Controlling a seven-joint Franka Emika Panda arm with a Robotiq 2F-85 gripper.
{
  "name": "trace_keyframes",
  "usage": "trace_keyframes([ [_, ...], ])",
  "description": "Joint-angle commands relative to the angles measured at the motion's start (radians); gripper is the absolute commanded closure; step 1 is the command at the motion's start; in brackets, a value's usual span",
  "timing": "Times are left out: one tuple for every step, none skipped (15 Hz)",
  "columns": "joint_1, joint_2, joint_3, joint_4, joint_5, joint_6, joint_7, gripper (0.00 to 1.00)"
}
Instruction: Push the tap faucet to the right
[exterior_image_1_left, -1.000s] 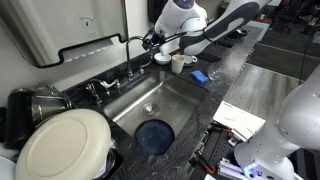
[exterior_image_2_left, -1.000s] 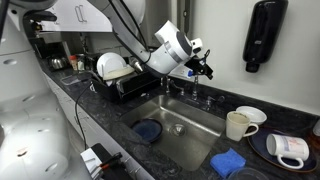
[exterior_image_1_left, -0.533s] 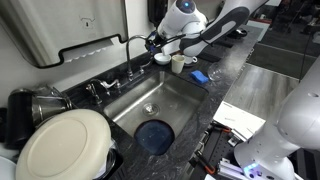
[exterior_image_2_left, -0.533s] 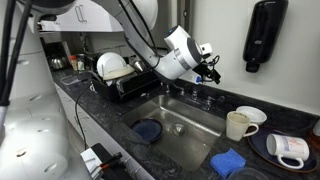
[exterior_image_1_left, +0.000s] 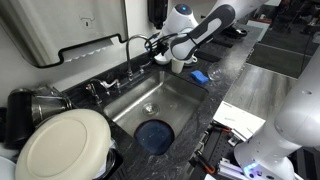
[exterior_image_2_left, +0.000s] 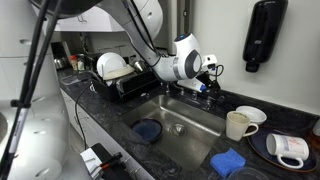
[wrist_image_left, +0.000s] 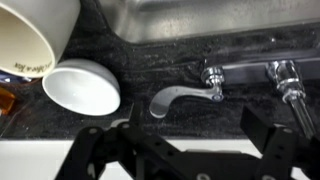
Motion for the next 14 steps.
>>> trace_keyframes([
  [-0.109,0.009,0.094,0.036,0.183,-0.211,-0.273,0.0],
  [-0.114,-0.005,0.084,0.049,0.217,-0.289,-0.34,0.0],
  [-0.005,-0.02,-0.036,0.063,0.264,-0.367,-0.406,0.0],
  [0.002,-0.031,-0.058,0.079,0.267,-0.448,-0.441,0.0],
  [0.026,-0.038,-0.098,0.099,0.235,-0.525,-0.445,0.0],
  [0.045,-0.047,-0.131,0.122,0.199,-0.606,-0.443,0.0],
  [0.063,-0.068,-0.152,0.147,0.174,-0.685,-0.446,0.0],
  [0.077,-0.081,-0.167,0.161,0.153,-0.74,-0.449,0.0],
  [0.089,-0.098,-0.178,0.175,0.139,-0.795,-0.463,0.0],
  [0.099,-0.113,-0.185,0.187,0.128,-0.845,-0.475,0.0],
  [0.107,-0.127,-0.189,0.198,0.125,-0.888,-0.491,0.0],
  [0.114,-0.138,-0.193,0.209,0.125,-0.924,-0.504,0.0],
  [0.118,-0.147,-0.196,0.218,0.135,-0.951,-0.519,0.0],
  [0.12,-0.16,-0.201,0.223,0.141,-0.975,-0.532,0.0],
])
